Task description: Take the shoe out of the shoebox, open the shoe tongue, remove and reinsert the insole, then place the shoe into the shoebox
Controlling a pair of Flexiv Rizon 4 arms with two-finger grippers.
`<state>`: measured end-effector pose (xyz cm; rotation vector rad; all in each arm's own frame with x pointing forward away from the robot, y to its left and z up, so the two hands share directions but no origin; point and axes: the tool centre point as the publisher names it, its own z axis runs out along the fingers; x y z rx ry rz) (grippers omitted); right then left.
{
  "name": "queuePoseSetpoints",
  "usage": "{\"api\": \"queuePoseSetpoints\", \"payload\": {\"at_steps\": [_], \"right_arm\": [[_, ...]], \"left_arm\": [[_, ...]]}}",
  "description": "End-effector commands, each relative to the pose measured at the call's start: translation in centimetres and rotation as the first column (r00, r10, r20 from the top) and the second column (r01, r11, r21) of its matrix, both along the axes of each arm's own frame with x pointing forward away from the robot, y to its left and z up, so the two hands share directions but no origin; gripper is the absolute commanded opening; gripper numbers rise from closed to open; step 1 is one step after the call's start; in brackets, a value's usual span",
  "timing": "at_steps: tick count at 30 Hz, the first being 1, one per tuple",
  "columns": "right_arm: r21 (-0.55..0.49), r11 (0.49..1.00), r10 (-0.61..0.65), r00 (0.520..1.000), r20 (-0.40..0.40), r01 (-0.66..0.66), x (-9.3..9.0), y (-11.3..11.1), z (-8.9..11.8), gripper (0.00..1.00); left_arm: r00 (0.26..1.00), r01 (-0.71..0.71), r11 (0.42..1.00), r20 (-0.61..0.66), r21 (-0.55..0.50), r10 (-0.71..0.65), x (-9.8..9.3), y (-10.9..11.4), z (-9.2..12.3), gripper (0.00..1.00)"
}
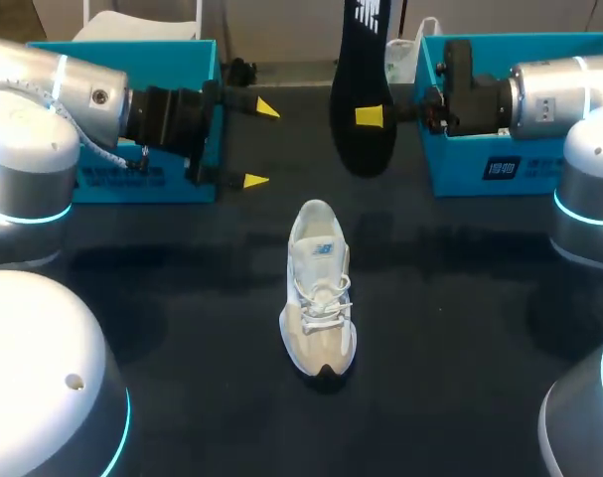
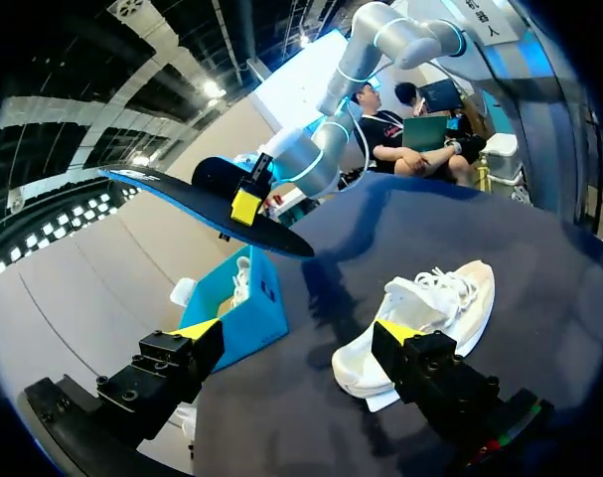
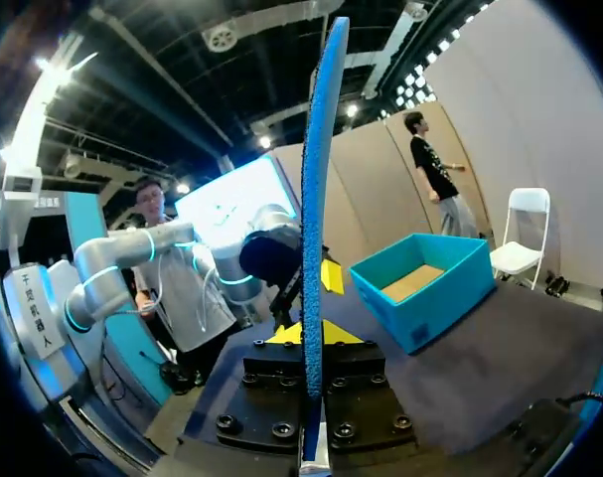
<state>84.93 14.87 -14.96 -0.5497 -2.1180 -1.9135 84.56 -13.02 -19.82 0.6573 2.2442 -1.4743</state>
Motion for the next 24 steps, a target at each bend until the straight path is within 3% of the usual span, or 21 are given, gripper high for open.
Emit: {"api": "queuePoseSetpoints", "payload": {"at_steps": [1, 14, 24], "right_arm": [[-0.004, 1.000, 0.000, 1.000, 0.000, 0.000, 0.1, 0.2, 0.0, 0.00], [-0.004, 1.000, 0.000, 1.000, 0.000, 0.000, 0.1, 0.2, 0.0, 0.00], [0.003, 1.000, 0.028, 1.000, -0.002, -0.028, 0.2, 0.7, -0.5, 0.00]], "left_arm": [[1.000, 0.002, 1.000, 0.000, 0.002, -0.002, 0.0, 0.0, 0.0, 1.00], [1.000, 0.002, 1.000, 0.000, 0.002, -0.002, 0.0, 0.0, 0.0, 1.00], [0.991, 0.017, 0.992, -0.135, 0.129, 0.000, -1.1, 0.8, -4.0, 1.00]]}}
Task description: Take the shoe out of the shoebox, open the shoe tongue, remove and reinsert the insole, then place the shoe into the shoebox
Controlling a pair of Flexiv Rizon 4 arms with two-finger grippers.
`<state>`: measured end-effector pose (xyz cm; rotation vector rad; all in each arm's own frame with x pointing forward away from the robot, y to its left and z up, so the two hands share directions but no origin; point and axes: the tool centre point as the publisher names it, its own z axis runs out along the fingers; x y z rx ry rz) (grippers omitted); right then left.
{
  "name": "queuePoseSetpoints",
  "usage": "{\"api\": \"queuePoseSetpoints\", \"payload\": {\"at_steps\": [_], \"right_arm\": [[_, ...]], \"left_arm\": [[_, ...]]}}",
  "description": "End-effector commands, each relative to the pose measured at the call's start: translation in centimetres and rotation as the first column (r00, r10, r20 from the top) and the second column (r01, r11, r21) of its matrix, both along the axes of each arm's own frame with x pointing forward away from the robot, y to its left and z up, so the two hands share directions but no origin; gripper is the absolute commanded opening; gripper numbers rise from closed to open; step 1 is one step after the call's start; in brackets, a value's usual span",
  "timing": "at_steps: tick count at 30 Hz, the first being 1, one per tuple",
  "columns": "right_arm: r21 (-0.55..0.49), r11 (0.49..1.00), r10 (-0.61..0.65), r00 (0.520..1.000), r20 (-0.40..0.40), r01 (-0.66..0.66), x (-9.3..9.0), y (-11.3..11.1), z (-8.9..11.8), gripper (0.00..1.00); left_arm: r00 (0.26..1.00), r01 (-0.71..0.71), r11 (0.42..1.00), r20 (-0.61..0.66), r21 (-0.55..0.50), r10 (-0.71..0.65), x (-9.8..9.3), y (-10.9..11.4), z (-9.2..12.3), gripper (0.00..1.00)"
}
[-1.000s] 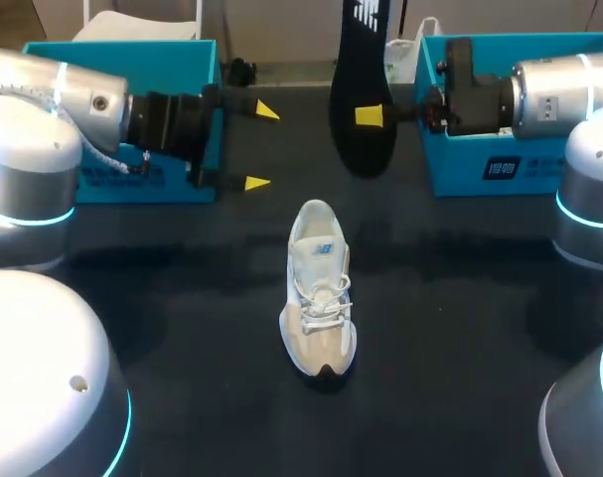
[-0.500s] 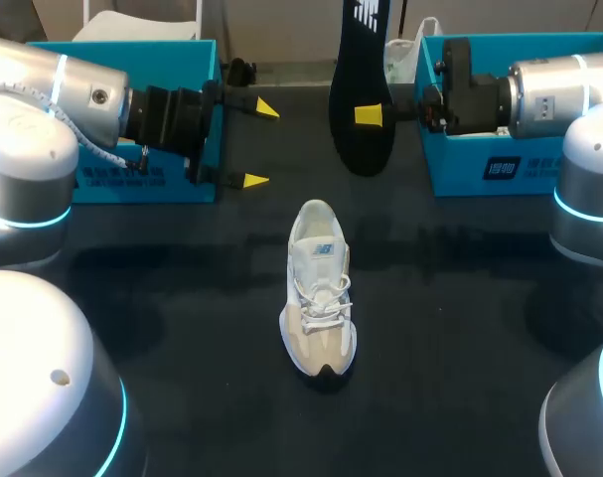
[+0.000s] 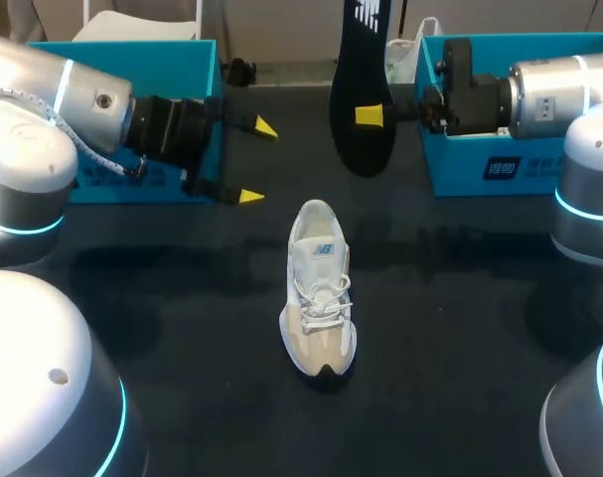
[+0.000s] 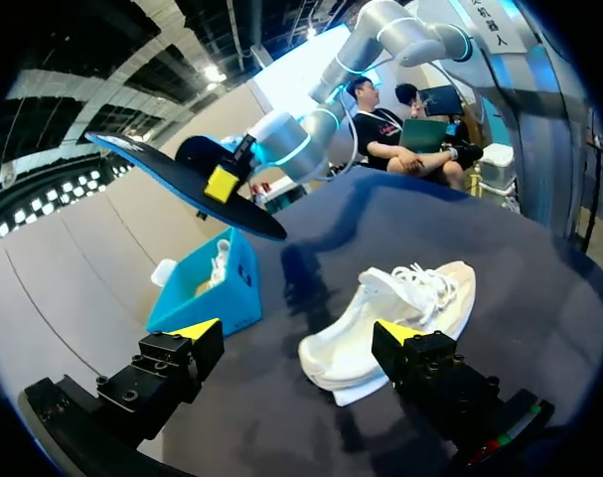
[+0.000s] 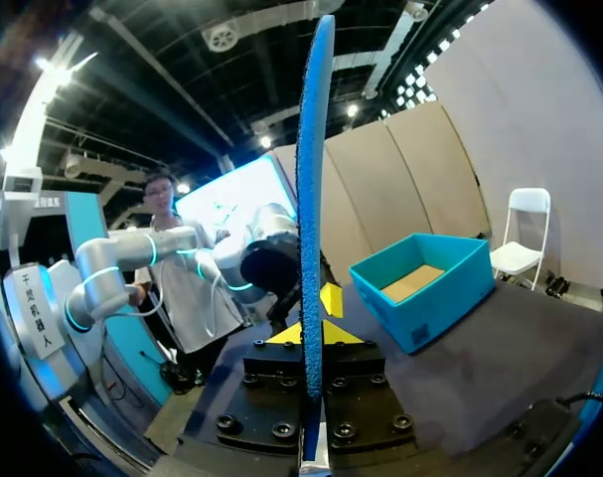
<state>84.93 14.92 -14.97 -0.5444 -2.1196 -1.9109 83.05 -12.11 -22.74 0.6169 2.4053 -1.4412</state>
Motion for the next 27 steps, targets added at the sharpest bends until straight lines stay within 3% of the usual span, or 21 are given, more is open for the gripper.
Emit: {"api": "queuePoseSetpoints", "payload": {"at_steps": [1, 13, 27], "right_arm": [[0.005, 1.000, 0.022, 1.000, -0.004, -0.022, 0.2, 0.9, -0.9, 0.00], [0.076, 0.995, 0.068, 0.998, -0.012, -0.067, 0.1, 2.8, -3.5, 0.00], [0.127, 0.987, 0.102, 0.994, -0.035, -0.097, 0.4, 4.1, -6.6, 0.00]], "left_arm": [[0.999, 0.016, 0.999, -0.049, 0.048, -0.013, 0.3, -0.1, -1.6, 1.00], [0.987, 0.076, 0.988, -0.154, 0.137, -0.055, -0.2, -0.4, -6.3, 1.00], [0.978, 0.105, 0.978, -0.198, 0.182, -0.068, -2.1, -0.1, -9.4, 1.00]]}}
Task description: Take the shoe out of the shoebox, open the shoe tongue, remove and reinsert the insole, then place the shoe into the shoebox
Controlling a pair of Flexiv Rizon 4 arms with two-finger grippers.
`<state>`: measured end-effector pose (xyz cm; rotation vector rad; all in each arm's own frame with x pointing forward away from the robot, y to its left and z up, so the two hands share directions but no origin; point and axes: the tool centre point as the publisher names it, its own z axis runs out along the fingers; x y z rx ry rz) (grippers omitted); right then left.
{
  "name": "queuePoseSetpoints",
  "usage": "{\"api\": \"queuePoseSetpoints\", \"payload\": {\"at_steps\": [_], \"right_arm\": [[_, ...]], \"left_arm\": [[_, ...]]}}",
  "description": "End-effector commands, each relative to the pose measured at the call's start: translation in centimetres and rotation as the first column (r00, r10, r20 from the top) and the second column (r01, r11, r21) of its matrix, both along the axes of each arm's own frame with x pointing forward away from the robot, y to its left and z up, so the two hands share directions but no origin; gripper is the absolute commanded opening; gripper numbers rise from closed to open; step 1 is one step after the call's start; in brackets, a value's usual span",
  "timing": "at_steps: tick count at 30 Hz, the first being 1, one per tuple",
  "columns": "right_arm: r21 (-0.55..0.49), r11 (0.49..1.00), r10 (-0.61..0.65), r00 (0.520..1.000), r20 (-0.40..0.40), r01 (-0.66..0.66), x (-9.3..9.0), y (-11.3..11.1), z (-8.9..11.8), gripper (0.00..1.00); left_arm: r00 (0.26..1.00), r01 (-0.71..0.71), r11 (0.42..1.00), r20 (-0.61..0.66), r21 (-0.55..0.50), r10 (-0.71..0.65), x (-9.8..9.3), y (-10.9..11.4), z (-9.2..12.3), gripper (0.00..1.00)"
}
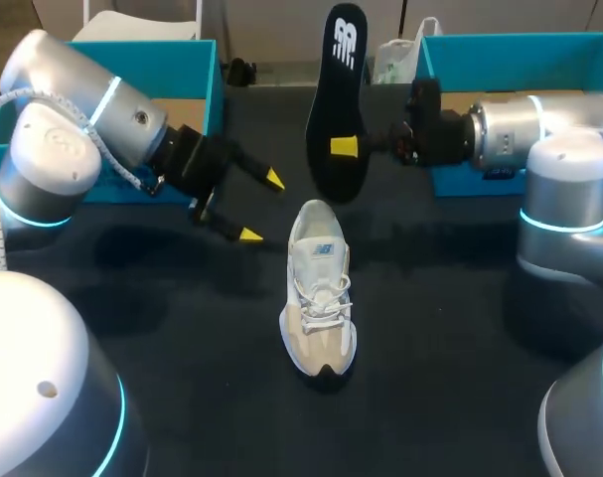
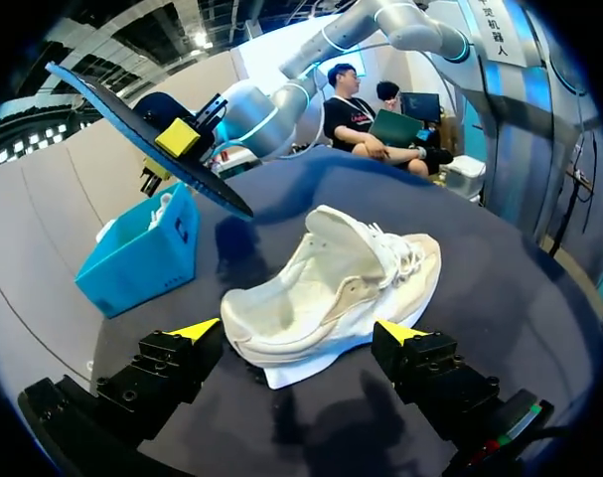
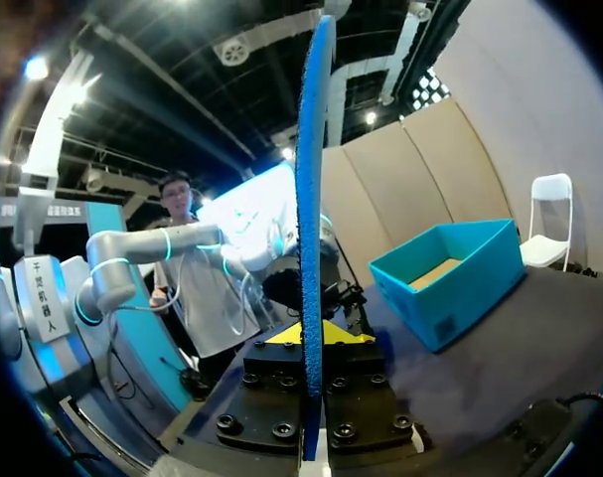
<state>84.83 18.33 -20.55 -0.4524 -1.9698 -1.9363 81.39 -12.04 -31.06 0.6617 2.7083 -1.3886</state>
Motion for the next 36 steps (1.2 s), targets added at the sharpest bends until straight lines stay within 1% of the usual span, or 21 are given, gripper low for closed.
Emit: {"api": "queuePoseSetpoints", "payload": {"at_steps": [1, 4, 9, 10, 11, 18, 29, 36], "right_arm": [[0.028, 1.000, 0.013, 1.000, -0.004, -0.013, 0.4, 0.9, -1.2, 0.00], [0.041, 0.999, 0.022, 1.000, -0.010, -0.022, 0.1, 1.6, -1.8, 0.00], [0.067, 0.997, 0.039, 0.999, -0.020, -0.038, -0.5, 2.3, -2.6, 0.00], [0.056, 0.998, 0.043, 0.999, -0.022, -0.042, -0.6, 2.4, -2.8, 0.00], [0.043, 0.998, 0.043, 0.999, -0.033, -0.042, -0.7, 2.4, -2.8, 0.00], [0.043, 0.998, 0.043, 0.999, -0.033, -0.042, -0.7, 2.4, -2.8, 0.00], [0.043, 0.998, 0.043, 0.999, -0.033, -0.042, -0.7, 2.4, -2.8, 0.00], [0.061, 0.998, 0.039, 0.998, -0.044, -0.036, -0.7, 2.5, -4.2, 0.00]], "left_arm": [[1.000, 0.001, 1.000, 0.000, 0.017, -0.001, -0.8, -0.2, -1.3, 1.00], [1.000, 0.003, 0.999, -0.009, 0.032, -0.002, -1.4, -0.2, -1.8, 1.00], [0.999, -0.037, 0.998, -0.014, 0.047, 0.038, -1.5, -0.3, -2.3, 1.00], [0.999, -0.050, 0.998, -0.019, 0.047, 0.050, -1.5, -0.3, -2.3, 1.00], [0.998, -0.059, 0.997, -0.022, 0.047, 0.060, -1.6, -0.3, -2.3, 1.00], [0.990, -0.136, 0.989, -0.035, 0.057, 0.138, -1.4, -0.3, -2.3, 1.00], [0.972, -0.218, 0.972, -0.073, 0.091, 0.225, -1.0, -1.0, -3.3, 1.00], [0.958, -0.258, 0.961, -0.103, 0.102, 0.268, -0.7, -1.1, -3.4, 1.00]]}}
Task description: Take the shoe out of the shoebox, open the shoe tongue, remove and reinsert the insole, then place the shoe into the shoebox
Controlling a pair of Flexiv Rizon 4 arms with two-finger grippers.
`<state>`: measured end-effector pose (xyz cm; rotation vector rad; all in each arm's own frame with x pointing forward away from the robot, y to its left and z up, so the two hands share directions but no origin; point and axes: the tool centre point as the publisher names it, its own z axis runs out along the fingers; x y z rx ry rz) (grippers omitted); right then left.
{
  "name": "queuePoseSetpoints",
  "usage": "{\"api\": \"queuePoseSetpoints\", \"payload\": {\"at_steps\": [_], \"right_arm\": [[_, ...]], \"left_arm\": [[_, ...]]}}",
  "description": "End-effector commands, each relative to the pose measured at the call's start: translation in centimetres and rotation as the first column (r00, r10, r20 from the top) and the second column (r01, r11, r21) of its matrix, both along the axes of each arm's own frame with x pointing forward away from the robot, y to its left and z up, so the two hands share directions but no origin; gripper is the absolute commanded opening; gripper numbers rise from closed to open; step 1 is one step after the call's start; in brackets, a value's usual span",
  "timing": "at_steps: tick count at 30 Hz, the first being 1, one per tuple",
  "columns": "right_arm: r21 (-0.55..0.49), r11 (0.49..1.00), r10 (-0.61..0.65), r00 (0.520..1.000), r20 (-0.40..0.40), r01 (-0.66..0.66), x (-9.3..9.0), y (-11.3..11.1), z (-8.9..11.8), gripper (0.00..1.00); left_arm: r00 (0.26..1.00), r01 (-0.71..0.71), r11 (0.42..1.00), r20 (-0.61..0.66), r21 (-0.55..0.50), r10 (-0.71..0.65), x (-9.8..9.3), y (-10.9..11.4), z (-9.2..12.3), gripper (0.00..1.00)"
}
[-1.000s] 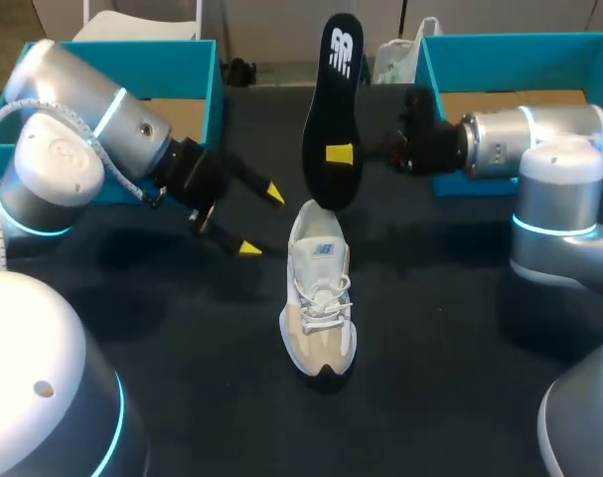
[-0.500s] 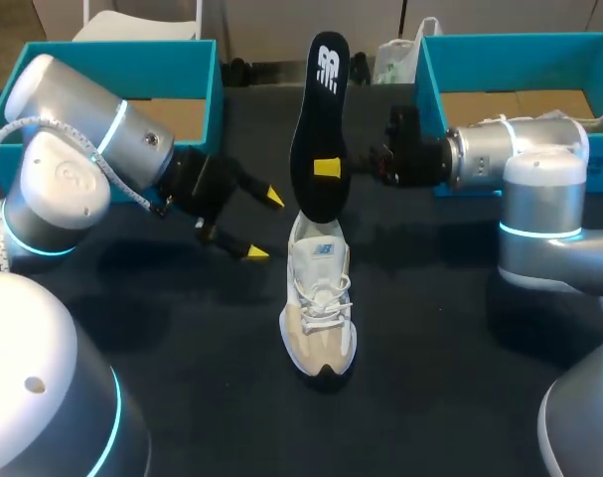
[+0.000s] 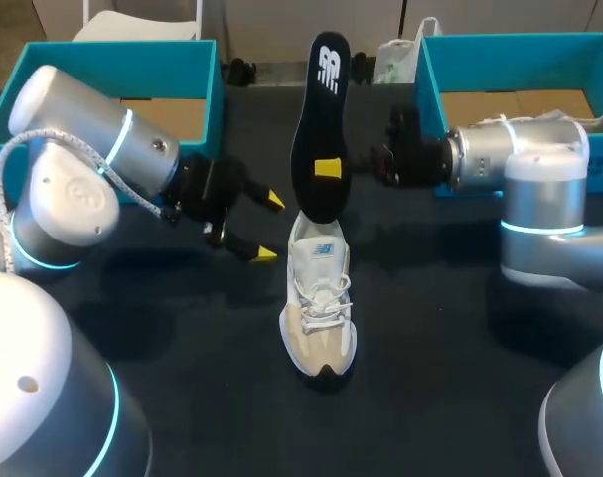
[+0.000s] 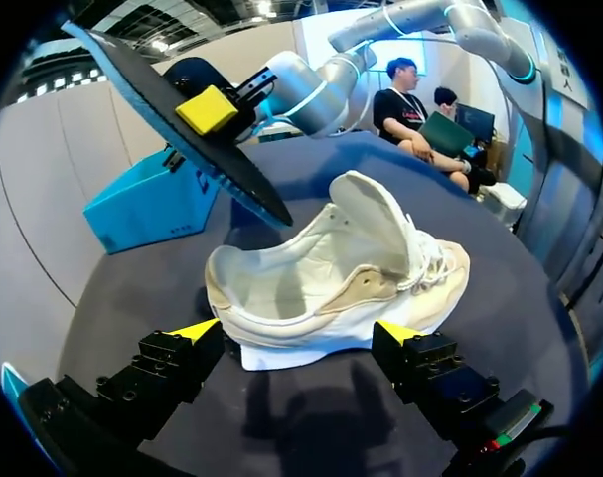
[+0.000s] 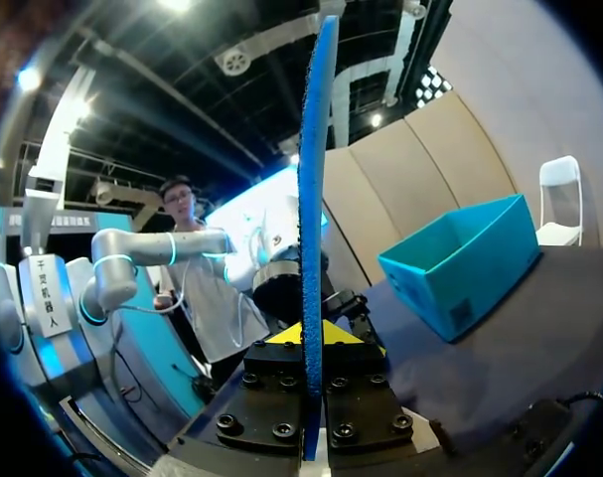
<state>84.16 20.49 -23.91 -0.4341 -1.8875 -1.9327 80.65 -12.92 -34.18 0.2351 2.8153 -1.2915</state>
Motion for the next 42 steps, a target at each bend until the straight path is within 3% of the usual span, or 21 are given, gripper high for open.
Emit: {"api": "queuePoseSetpoints", "payload": {"at_steps": [1, 13, 17, 42], "right_arm": [[0.011, 1.000, -0.002, 1.000, -0.006, 0.002, -0.1, 0.3, -1.0, 0.00], [0.047, 0.999, 0.009, 1.000, -0.030, -0.008, 0.0, 1.3, -2.9, 0.00], [0.025, 1.000, 0.009, 1.000, 0.017, -0.010, 0.1, 1.6, -3.2, 0.00], [-0.030, 1.000, -0.007, 1.000, 0.021, 0.008, -0.9, 1.2, -5.8, 0.00]], "left_arm": [[1.000, -0.008, 1.000, -0.015, 0.007, 0.008, 0.0, -0.3, -0.4, 1.00], [0.999, -0.002, 0.999, -0.038, 0.036, 0.004, -0.2, -0.5, -1.0, 1.00], [0.999, -0.006, 0.999, -0.040, 0.039, 0.008, -0.3, -0.4, -1.3, 1.00], [0.999, -0.022, 0.999, -0.037, 0.049, 0.023, -0.4, 0.0, -1.6, 1.00]]}}
